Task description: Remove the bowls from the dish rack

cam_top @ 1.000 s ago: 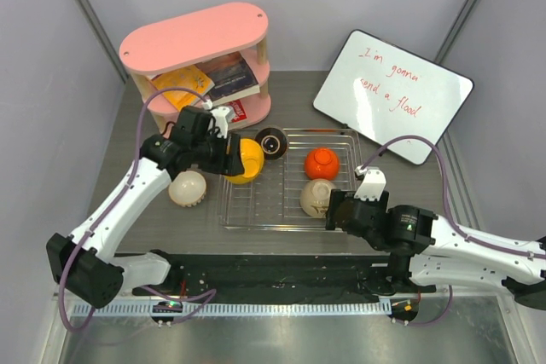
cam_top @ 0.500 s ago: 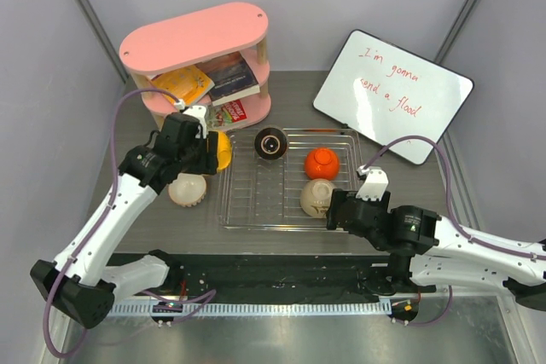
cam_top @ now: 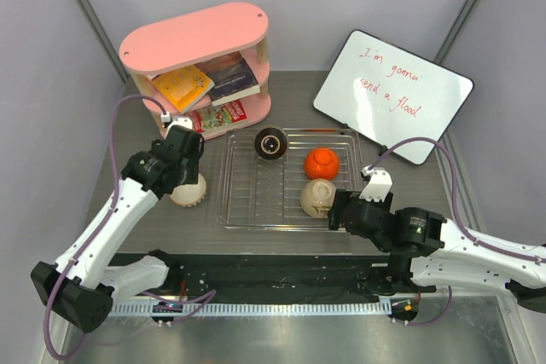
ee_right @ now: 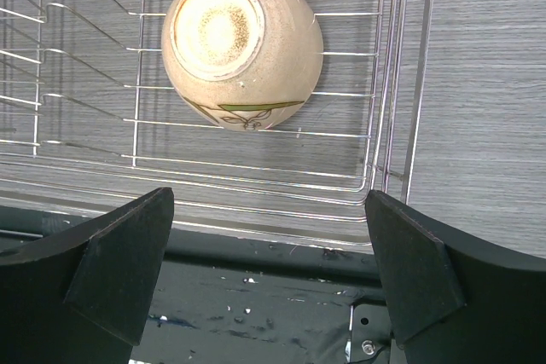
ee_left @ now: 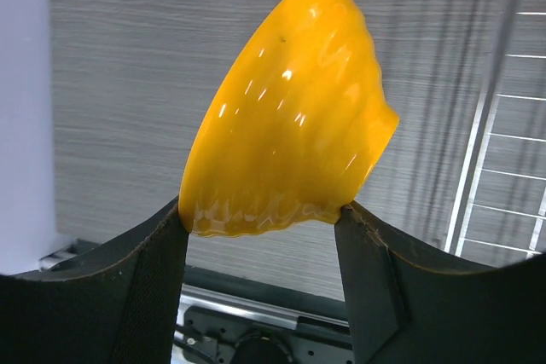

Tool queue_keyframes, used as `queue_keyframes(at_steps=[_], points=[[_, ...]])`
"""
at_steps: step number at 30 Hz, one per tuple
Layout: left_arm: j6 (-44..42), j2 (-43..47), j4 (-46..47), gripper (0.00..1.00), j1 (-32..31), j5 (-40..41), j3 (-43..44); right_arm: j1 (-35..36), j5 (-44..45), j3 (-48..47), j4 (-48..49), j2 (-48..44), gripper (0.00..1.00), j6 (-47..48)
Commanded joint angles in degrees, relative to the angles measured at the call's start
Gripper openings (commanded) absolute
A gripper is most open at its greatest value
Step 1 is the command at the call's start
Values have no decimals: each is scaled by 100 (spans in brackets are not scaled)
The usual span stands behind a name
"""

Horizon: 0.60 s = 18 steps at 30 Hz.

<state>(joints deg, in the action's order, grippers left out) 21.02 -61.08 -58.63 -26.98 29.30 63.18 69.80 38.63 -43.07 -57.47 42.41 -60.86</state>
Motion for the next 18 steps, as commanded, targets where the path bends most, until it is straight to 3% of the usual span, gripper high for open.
queue_keyframes(at_steps=[1,10,18], points=[[140,-9,-227,0,26,814,10,7,136,27,34,-84,100,-154],[298,-1054,-579,0,26,1113,160,7,127,0,43,-84,100,-172],[272,-1336,-509,0,18,1201,134,7,180,-61,34,-75,100,-128]])
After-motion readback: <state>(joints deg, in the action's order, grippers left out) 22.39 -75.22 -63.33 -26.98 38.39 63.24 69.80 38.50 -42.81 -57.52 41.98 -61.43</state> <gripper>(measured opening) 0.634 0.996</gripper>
